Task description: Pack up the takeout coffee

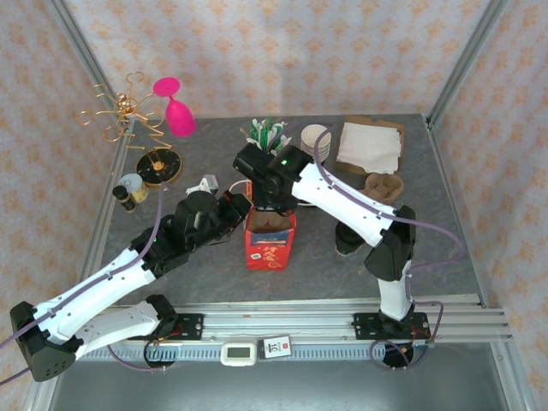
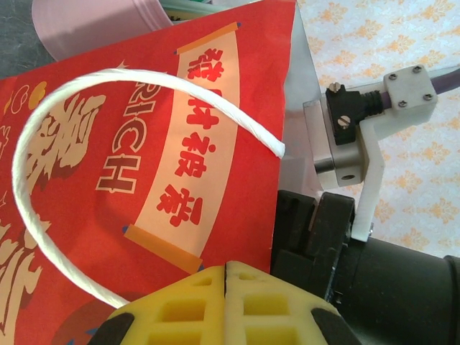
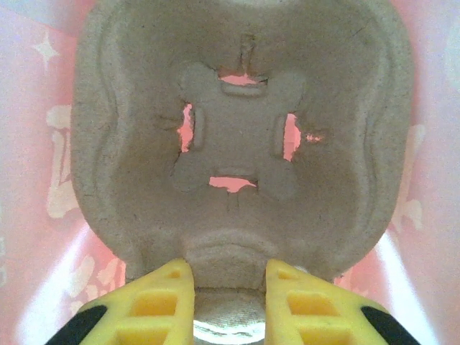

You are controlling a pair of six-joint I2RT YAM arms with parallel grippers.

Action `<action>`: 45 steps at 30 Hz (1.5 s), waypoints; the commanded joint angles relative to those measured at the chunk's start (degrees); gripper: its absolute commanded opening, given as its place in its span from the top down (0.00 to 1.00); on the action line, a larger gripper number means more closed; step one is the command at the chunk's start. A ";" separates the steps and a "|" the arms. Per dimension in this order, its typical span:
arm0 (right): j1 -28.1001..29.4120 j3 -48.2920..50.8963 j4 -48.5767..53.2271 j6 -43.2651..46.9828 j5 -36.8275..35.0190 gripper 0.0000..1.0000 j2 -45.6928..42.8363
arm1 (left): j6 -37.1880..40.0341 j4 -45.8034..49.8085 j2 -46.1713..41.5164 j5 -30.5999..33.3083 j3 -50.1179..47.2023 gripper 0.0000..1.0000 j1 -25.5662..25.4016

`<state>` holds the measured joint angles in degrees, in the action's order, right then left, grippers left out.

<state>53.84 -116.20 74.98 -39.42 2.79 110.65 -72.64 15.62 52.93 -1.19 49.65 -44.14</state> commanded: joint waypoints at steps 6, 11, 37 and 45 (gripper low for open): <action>0.30 1.36 -0.08 -0.69 -3.56 0.76 1.52 | -0.56 0.43 -1.94 0.87 -0.56 1.00 -0.03; 0.29 2.24 -0.05 -0.57 -3.69 0.75 1.78 | -0.40 0.56 -2.03 1.06 -0.61 1.00 0.00; 0.30 -1.41 -0.01 -0.06 -1.47 0.49 0.29 | 0.88 3.62 -2.30 3.27 0.27 1.00 0.58; 0.27 -1.77 -0.01 0.21 -1.12 0.46 -1.74 | 1.43 4.90 -2.39 3.72 0.41 1.00 1.27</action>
<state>53.84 -116.99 74.52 -39.57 2.15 111.15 -72.29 18.44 51.33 0.78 49.43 -43.38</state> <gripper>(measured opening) 0.537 0.051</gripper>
